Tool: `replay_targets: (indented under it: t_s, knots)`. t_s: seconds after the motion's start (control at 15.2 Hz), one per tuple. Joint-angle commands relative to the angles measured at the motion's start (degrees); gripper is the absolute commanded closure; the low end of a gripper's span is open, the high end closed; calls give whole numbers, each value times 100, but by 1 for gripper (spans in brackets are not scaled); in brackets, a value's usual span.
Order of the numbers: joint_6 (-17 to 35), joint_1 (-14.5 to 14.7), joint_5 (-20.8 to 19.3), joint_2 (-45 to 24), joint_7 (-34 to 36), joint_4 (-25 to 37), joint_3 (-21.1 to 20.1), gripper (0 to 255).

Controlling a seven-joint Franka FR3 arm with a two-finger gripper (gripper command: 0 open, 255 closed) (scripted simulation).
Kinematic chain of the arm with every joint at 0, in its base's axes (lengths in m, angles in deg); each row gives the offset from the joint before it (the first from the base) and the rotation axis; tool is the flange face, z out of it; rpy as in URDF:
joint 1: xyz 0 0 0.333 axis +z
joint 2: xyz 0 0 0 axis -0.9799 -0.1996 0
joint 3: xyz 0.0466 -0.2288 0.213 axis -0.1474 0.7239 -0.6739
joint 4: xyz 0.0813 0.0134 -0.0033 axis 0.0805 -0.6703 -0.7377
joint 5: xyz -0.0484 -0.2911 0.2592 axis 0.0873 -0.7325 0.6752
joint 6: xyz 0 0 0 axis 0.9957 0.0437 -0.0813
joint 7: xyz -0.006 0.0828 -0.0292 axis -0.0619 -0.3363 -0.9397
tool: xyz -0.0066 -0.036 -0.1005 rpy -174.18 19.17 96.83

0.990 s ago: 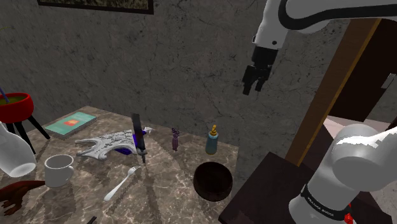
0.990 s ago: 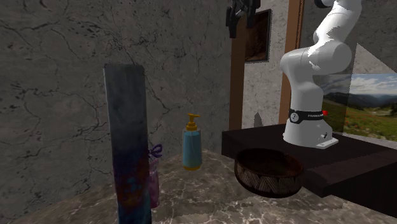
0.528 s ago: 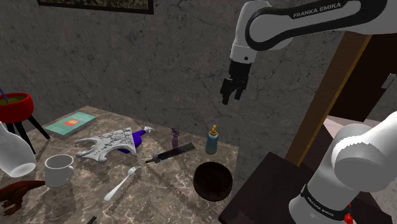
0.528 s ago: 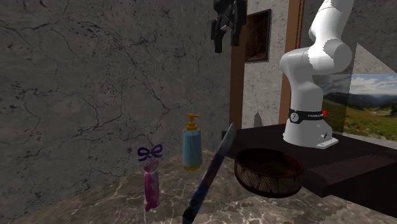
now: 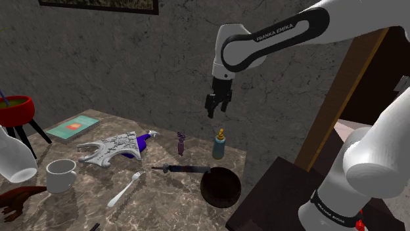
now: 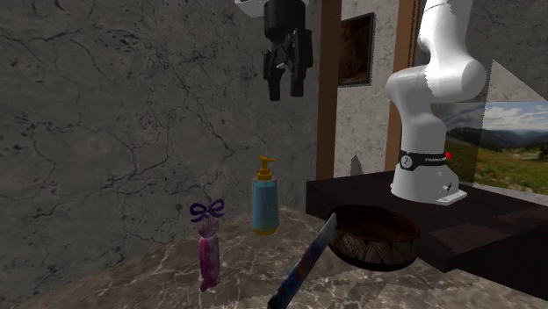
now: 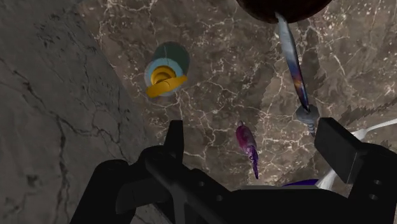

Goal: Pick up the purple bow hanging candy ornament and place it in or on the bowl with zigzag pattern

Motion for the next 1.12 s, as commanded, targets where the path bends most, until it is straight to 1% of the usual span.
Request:
replay_targets:
  t_s: [0.0, 0.46, 0.86, 1.06]
  knots:
    - [223, 22, -50, -429, 0, 181, -40, 0]
    - [683, 167, -312, -1992, 135, 1186, -175, 0]
    - [806, 352, -580, -3352, 247, 2327, -209, 0]
    - [932, 359, -590, -3434, 254, 2284, -201, 0]
